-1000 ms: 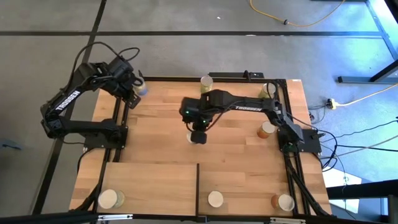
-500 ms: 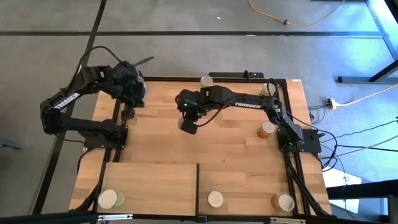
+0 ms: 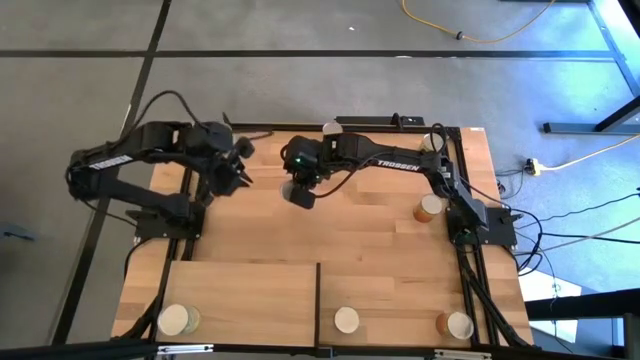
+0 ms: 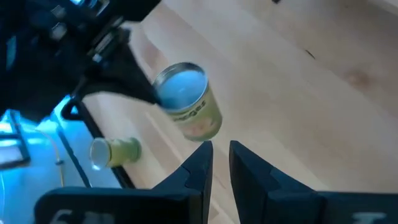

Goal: Pick and place cans onto a shelf
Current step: Put the bottom canned oranges on the shelf

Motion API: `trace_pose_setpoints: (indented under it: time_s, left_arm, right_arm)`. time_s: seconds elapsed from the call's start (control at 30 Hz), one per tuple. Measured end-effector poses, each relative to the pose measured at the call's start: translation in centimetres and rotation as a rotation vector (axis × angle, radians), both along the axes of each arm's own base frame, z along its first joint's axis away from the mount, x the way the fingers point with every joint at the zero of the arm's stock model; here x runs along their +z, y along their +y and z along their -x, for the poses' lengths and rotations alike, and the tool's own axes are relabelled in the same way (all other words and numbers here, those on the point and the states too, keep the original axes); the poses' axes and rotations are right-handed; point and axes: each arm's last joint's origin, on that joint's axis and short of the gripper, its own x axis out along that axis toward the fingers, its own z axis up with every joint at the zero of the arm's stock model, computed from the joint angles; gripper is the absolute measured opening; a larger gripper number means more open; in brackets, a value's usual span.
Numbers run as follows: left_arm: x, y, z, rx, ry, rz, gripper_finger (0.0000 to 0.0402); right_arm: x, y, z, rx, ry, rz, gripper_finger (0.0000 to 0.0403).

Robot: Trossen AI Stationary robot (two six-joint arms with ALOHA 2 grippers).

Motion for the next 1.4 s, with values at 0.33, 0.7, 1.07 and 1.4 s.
trace_pose_setpoints:
  time_s: [0.33, 0.7, 1.07, 1.4]
  left_arm:
    - [-2.1, -0.1, -4.4, 0.239, 0.078, 0.15, 0.0045]
    - [-2.0, -0.6, -4.7, -0.033, 0.076, -0.091, 0.0045]
    - [-6.3, 1.8, -5.3, 0.19, 0.075, 0.082, 0.0045]
    - [-6.6, 2.4, -6.4, 0.598, -0.09, 0.257, 0.0045]
  right_arm:
    - [0.1, -0.7, 0.1, -0.109, 0.001, 0.119, 0.0]
    - [0.1, -0.9, 0.1, -0.075, 0.008, 0.136, 0.0]
    - [0.6, -0.8, 0.4, -0.065, 0.004, 0.141, 0.0]
    - [0.8, -0.9, 0.6, -0.108, 0.027, 0.231, 0.0]
